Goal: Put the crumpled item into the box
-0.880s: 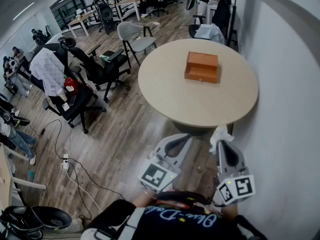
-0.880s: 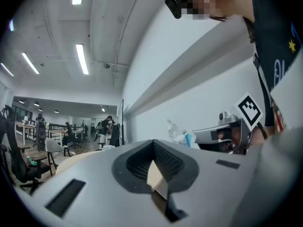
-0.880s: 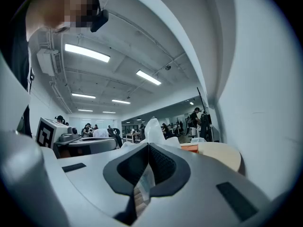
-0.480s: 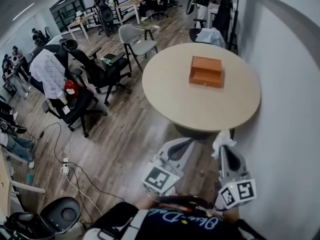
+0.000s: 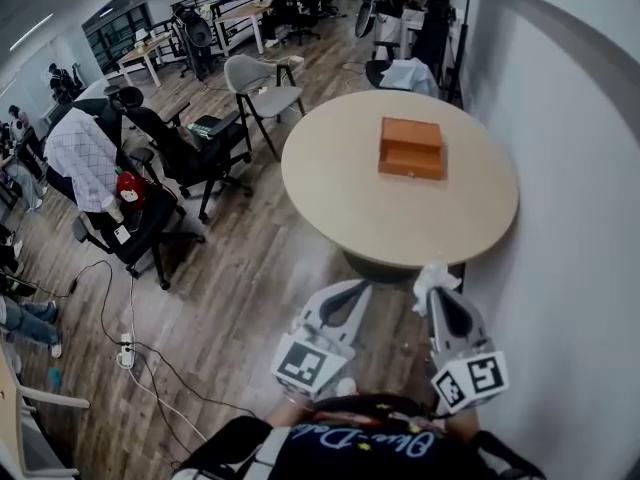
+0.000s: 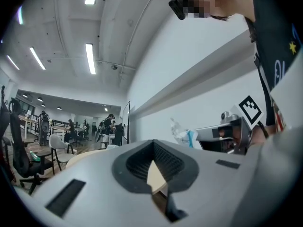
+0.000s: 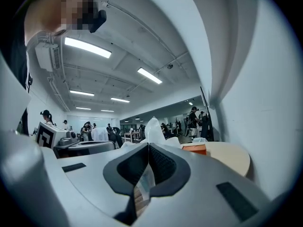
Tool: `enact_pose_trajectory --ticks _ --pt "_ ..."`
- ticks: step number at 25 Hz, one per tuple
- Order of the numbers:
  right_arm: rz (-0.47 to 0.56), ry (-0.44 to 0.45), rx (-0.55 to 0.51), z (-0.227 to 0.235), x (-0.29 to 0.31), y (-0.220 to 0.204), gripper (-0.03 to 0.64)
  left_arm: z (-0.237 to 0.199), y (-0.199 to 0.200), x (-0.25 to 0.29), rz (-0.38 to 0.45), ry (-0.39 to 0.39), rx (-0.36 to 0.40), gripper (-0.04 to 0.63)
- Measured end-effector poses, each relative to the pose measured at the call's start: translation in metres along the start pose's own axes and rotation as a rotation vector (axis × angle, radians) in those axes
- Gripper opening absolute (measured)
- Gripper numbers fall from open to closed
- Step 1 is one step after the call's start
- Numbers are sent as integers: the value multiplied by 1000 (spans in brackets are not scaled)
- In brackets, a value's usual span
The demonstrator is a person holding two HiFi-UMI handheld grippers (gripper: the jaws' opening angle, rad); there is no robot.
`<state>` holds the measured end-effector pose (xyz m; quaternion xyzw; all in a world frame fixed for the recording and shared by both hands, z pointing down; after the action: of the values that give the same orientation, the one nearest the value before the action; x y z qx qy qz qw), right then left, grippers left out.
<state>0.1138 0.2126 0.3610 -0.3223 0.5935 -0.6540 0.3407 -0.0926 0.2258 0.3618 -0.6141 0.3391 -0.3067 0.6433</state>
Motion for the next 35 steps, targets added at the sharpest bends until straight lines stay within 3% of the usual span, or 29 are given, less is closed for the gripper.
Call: enact_pose_trajectory --ticks 6,14,21,35 --pt "-20 -21 7 -17 14 -8 2 -25 -12 -6 -14 -8 -20 -8" --pt "-48 -78 -3 1 12 -8 2 -24 -20 12 -37 -51 -53 -8" --pt "-23 -38 17 19 50 -4 2 -49 -13 29 -53 -3 -19 -8" --pt "15 27 53 96 125 2 2 -80 -8 119 -77 39 39 -8"
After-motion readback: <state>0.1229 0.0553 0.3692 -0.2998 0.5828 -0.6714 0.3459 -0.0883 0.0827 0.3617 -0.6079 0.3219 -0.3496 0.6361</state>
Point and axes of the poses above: the fingertips, and each gripper's own axes: x forward along the fingers, z to its right, y out of its top, the point moved 8 cm from there along -x, backward along the fingers, and after that the axes turned 4 degrees about -y, right-handed, at the moved point
